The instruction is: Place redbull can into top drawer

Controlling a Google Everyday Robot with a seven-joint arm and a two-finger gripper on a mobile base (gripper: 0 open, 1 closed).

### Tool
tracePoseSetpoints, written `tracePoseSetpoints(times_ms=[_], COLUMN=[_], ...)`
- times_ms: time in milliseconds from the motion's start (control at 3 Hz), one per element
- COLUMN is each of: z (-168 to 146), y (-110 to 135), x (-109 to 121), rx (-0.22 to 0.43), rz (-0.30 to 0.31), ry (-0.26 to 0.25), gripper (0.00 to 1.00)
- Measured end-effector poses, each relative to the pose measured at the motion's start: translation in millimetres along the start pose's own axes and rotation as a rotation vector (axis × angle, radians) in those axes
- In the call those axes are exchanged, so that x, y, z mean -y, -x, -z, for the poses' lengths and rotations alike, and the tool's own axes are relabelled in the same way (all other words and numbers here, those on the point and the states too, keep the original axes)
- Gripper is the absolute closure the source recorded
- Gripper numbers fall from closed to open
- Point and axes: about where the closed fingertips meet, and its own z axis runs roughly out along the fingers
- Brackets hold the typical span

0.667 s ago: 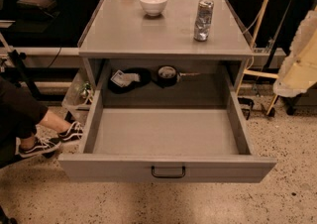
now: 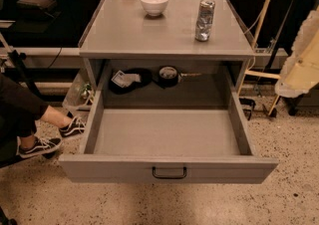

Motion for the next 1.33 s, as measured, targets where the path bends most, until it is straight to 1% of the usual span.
tracePoseSetpoints(times_ms=[333,667,1000,1333], z=[0.0,-17.6,-12.8,-16.5], y=[0.0,-20.4,-17.6,-25.7], x=[0.0,58.6,57.0,83.0], rx=[0.0,0.058,0.059,0.074], rz=[0.0,0.021,0.023,-0.002], ry=[0.0,-0.01,-0.017,-0.023], gripper=[0.0,0.0,0.0,0.0])
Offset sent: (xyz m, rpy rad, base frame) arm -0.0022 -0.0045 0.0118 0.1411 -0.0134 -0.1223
